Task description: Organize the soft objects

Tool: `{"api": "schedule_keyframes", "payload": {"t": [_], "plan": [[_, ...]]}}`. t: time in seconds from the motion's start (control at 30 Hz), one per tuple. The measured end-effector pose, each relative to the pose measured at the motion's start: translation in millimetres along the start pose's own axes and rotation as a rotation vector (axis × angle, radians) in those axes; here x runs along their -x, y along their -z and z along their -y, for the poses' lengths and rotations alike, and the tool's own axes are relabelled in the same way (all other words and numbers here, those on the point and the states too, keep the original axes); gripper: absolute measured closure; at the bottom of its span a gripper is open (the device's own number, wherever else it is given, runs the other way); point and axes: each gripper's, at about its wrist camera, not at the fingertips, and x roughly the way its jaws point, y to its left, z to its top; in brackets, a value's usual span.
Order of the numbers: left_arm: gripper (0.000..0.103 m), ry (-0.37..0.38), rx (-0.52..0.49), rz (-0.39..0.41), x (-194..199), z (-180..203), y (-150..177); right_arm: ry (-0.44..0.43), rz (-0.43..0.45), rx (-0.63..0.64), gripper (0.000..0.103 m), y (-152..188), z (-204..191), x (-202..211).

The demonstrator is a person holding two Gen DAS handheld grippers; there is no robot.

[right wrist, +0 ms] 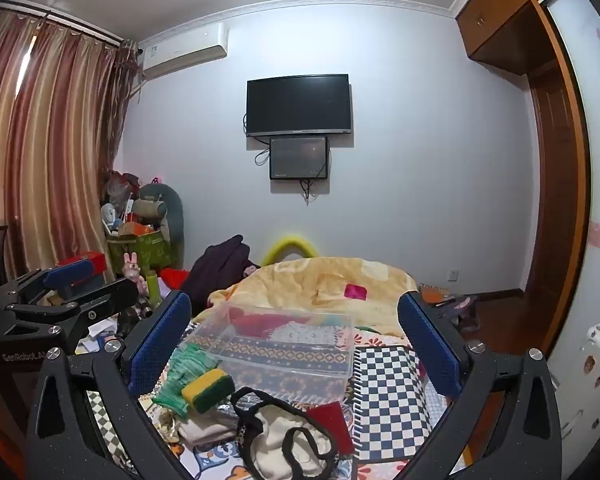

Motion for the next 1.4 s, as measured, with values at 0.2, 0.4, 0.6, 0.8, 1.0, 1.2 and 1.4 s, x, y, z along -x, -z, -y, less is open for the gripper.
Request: {"api": "schedule_keyframes", "payload": {"t": [0.2, 0.4, 0.6, 0.8, 1.0, 1.2, 1.4], "plan": [[0.0, 0.003, -0.018, 0.005, -1.3, 2.7, -0.3, -0.001, -0.002, 0.0, 0.0, -0.1, 0.0, 0.2], [0.0, 0.001, -0.032, 0.004, -3.5, 2.9, -0.7, 0.003, -0.001, 0.004, 0.0, 0.0, -1.5, 1.1], [0.0, -0.002, -0.04, 0.017, 0.1, 4.2, 0.9, 0.001, 0.001, 0.0, 0.0, -1.6, 0.7, 2.3], [0.0, -0.001, -0.042, 0.018, 0.7, 4.8, 0.8, 0.0, 0.002, -0.002, 0.0, -2.1, 0.6, 3.0], [0.0, -0.002, -0.042, 0.018, -0.5, 5.8, 1.6, 0.001, 0.004, -0.004, 0.0, -2.3, 0.8, 3.5], [0.0, -0.002, -0.043, 0.019, -0.1, 7.5, 0.6, 0.001, 0.004, -0.005, 0.0, -5.1, 0.6, 4.8], [0.0, -0.002, -0.042, 0.02, 0.2, 7.5, 0.6, 0.0, 0.007, -0.006, 0.0, -3.5, 1.2, 4.6]]}}
